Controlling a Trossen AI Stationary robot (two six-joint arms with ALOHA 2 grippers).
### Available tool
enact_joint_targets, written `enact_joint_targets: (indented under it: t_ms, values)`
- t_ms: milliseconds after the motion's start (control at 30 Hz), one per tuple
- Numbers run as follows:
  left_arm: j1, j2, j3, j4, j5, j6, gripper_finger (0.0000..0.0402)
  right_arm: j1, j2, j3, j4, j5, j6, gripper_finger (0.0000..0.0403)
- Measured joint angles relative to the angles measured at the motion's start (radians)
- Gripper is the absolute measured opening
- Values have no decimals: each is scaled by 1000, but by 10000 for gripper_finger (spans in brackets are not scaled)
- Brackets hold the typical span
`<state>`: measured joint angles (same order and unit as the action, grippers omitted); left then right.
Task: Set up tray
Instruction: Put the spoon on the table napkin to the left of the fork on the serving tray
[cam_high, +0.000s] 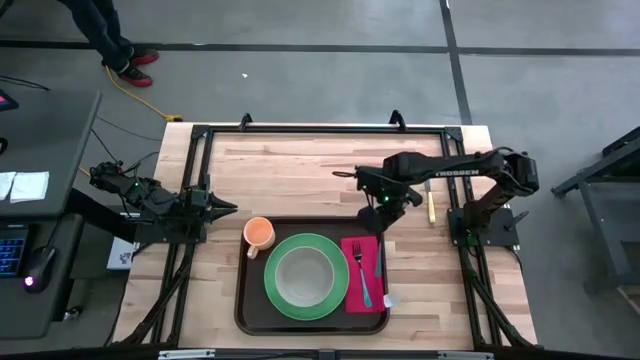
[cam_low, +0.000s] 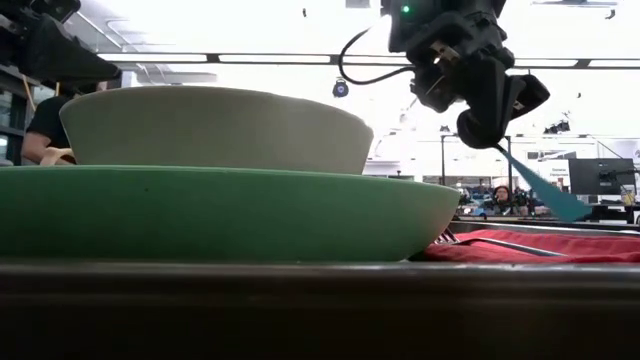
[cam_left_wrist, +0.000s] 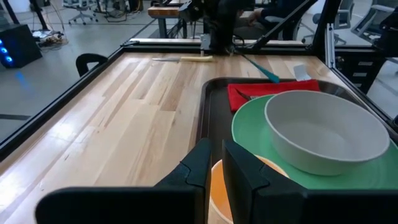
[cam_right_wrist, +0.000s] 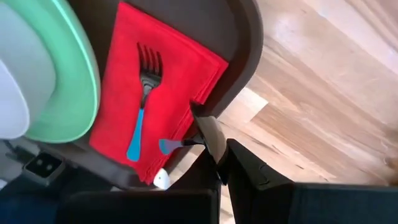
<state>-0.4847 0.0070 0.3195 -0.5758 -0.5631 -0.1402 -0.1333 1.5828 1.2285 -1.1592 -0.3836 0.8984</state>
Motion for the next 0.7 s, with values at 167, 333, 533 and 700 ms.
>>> enact_joint_targets:
  t_ms: [167, 333, 533, 700]
  values:
    - [0, 0, 0, 0, 0, 0, 69, -28, -5, 0, -13, -56, -67, 0]
    - [0, 0, 0, 0, -3, 0, 69, -46, -7, 0, -8, -133, -107, 0]
    - [0, 0, 0, 0, -5, 0, 69, -41, -7, 0, 86, -214, -106, 0]
    - [0, 0, 0, 0, -6, 0, 69, -12, -7, 0, 198, -253, -45, 0]
